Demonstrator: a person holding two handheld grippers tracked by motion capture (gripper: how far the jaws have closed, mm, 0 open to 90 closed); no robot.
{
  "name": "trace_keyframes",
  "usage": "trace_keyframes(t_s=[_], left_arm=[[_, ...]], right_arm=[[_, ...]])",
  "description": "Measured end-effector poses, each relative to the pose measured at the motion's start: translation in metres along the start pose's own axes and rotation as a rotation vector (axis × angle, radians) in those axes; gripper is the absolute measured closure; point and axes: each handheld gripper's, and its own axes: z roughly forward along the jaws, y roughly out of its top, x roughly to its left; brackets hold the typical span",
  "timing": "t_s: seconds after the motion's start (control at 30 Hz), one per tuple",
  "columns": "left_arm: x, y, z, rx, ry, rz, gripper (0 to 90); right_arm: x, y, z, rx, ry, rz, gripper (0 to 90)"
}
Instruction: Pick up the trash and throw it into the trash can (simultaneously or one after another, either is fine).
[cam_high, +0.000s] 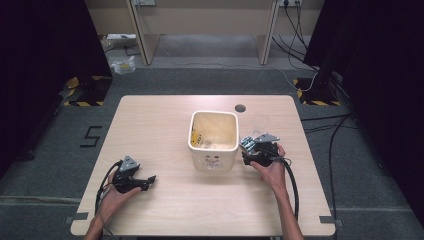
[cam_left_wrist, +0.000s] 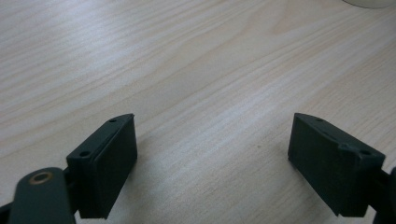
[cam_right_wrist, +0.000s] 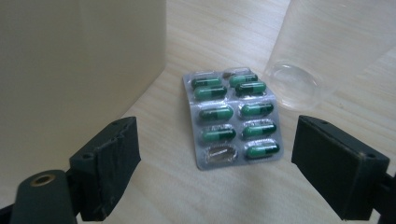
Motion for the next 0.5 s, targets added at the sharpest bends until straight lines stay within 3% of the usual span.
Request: trace_keyframes(t_s=[0.17, 0.23, 0.43, 0.5], left_arm=[[0.000, 0.000, 0.000, 0.000, 0.000, 0.000, 14.7], [0.000, 0.000, 0.000, 0.000, 0.000, 0.000, 14.7], [0.000, 0.000, 0.000, 0.000, 0.000, 0.000, 14.7], [0.000, 0.000, 0.000, 0.000, 0.000, 0.000, 14.7]], right_arm=[[-0.002, 0.003, 0.012, -0.007, 0.025, 0.027, 15.6], [-0.004, 0.000, 0.020, 0.021, 0.011, 0.024, 15.6], [-0.013, -0.003, 0.026, 0.019, 0.015, 0.059, 16.0], [-0.015, -0.003, 0.030, 0.034, 0.031, 0.044, 16.0]])
